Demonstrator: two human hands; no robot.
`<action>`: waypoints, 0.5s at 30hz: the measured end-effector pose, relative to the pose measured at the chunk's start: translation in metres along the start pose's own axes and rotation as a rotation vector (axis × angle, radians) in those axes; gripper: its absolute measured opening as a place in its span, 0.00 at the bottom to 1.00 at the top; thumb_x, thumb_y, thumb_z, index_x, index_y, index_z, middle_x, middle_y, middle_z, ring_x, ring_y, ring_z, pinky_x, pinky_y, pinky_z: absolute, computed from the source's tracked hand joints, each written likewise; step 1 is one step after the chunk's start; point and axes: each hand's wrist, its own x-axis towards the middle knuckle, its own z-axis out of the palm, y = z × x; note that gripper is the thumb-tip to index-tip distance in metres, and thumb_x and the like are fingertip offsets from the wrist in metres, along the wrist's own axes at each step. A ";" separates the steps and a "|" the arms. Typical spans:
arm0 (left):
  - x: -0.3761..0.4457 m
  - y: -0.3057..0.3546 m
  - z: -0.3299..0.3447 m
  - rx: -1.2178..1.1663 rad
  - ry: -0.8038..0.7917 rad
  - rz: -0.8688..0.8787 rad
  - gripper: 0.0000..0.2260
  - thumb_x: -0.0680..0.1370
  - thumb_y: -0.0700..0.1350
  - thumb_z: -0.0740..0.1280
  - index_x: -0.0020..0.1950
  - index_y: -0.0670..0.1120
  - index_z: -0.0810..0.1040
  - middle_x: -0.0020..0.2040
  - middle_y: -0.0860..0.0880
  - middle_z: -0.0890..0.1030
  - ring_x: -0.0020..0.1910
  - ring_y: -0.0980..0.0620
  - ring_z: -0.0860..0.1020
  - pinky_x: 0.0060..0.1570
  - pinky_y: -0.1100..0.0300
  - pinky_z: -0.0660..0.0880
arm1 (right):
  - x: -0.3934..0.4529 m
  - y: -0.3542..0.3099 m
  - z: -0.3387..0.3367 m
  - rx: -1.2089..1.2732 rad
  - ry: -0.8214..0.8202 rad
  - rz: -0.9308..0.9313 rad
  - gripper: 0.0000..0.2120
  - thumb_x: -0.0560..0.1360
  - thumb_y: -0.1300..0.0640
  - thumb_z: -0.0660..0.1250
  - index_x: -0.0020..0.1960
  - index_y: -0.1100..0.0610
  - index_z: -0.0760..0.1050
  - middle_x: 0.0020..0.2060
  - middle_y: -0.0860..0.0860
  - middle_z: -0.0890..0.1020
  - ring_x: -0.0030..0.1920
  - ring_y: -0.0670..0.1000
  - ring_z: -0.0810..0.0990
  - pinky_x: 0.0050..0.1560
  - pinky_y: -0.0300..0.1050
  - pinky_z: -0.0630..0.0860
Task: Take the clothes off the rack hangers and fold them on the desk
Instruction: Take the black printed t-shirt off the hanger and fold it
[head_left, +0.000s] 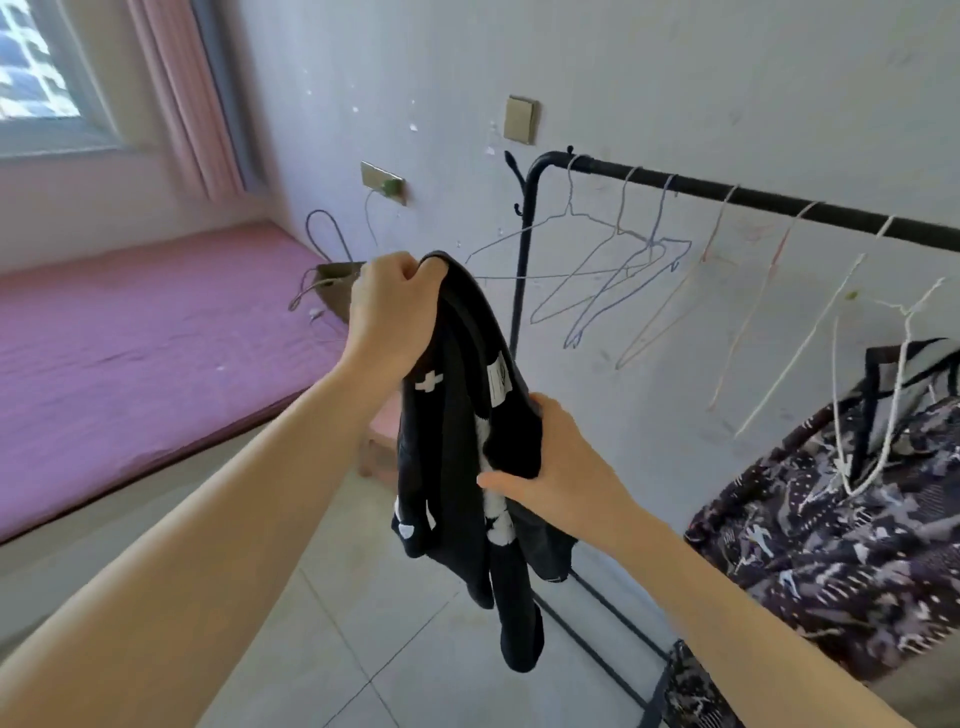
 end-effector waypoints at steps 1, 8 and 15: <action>0.000 -0.003 -0.024 -0.013 0.046 0.004 0.16 0.76 0.46 0.63 0.31 0.47 0.60 0.28 0.50 0.59 0.31 0.49 0.59 0.32 0.56 0.55 | 0.001 -0.011 0.016 -0.017 -0.011 -0.030 0.43 0.65 0.38 0.73 0.72 0.43 0.52 0.65 0.43 0.69 0.62 0.48 0.74 0.60 0.53 0.75; -0.005 -0.027 -0.159 0.105 0.315 0.107 0.12 0.75 0.43 0.62 0.33 0.42 0.64 0.30 0.48 0.59 0.33 0.49 0.59 0.34 0.55 0.56 | 0.036 -0.066 0.083 0.013 0.012 -0.105 0.06 0.74 0.61 0.66 0.46 0.53 0.70 0.34 0.45 0.75 0.37 0.49 0.76 0.29 0.31 0.68; -0.042 -0.087 -0.317 0.336 0.454 0.029 0.14 0.80 0.44 0.57 0.37 0.39 0.68 0.33 0.47 0.66 0.33 0.51 0.64 0.33 0.54 0.61 | 0.079 -0.171 0.147 0.136 -0.004 -0.293 0.08 0.77 0.60 0.65 0.40 0.61 0.74 0.31 0.51 0.77 0.34 0.52 0.74 0.36 0.42 0.70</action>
